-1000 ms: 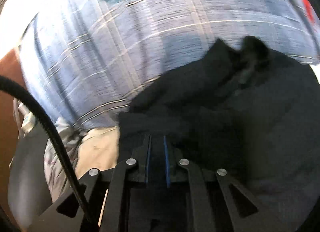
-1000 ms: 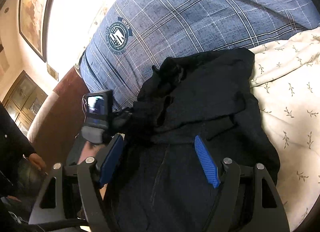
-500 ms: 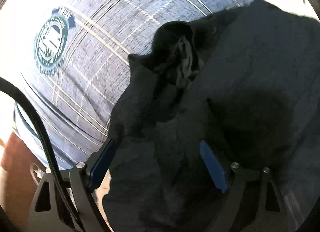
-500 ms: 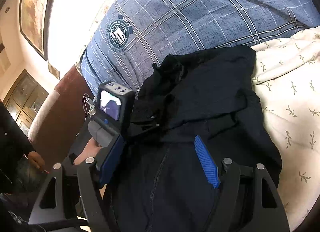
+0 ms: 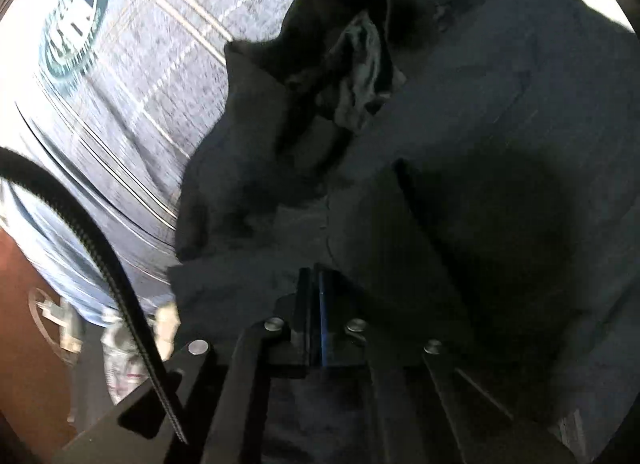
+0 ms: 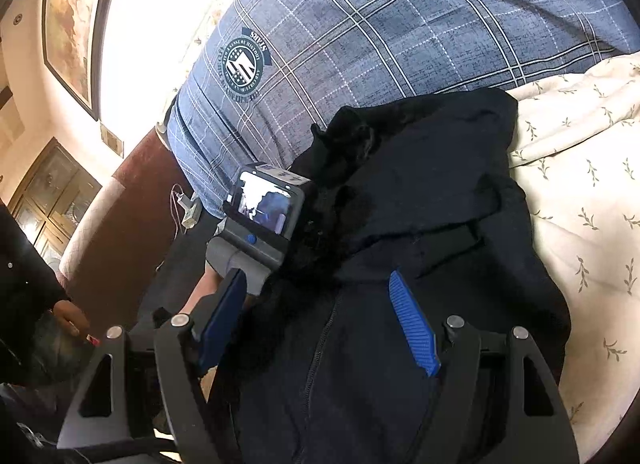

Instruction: Fold large clothes

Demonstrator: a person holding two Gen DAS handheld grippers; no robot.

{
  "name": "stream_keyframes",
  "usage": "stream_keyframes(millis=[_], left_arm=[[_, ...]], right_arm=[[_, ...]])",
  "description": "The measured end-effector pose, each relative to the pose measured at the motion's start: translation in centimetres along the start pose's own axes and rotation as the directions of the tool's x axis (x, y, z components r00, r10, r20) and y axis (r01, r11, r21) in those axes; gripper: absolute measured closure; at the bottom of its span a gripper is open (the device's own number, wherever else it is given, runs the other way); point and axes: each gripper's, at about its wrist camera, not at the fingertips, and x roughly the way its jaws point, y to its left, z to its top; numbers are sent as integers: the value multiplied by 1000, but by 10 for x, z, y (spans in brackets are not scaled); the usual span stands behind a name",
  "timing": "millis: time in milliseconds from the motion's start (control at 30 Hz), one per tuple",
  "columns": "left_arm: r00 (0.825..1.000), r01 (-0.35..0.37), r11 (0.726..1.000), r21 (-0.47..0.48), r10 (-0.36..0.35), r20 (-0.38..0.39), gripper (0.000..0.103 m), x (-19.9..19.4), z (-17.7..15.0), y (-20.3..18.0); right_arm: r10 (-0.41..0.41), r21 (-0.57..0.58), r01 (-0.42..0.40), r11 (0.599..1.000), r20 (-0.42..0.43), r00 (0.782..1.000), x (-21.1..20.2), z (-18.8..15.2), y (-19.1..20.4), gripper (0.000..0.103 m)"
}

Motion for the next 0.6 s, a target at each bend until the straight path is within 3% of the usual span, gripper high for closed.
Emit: stream_keyframes(millis=[133,267,300,333,367,433,467,533,600], left_arm=[[988,156,985,-68,-155,18,103,-6,-7,28],[946,325,942,-88,-322,44,103,-9,-12,49],[924,382,922,-61,-378,61,103,-13,-14,54],[908,413,910,-38,-409,90,93,-19,-18,60],[894,438,899,-24,-432,120,51,-25,-22,65],[856,491,871,13,-485,178,10,-41,-31,73],[821,533,845,40,-528,219,11,-53,-36,78],[788,567,820,74,-567,241,11,-71,-37,75],[781,573,811,113,-583,226,11,-78,-34,61]], right_arm=[[1,5,-1,1000,-2,1000,1,1,-1,29],[4,3,-4,1000,-2,1000,1,0,0,29],[6,2,-6,1000,-1,1000,0,0,1,29],[8,-2,-8,1000,0,1000,0,0,2,29],[11,-7,-11,1000,0,1000,-1,0,3,29],[15,-18,-15,1000,3,1000,-3,1,4,29],[17,-22,-17,1000,3,1000,-4,1,4,29],[22,-30,-22,999,2,1000,-4,2,3,29],[30,-26,-30,999,-1,1000,-4,2,2,29]])
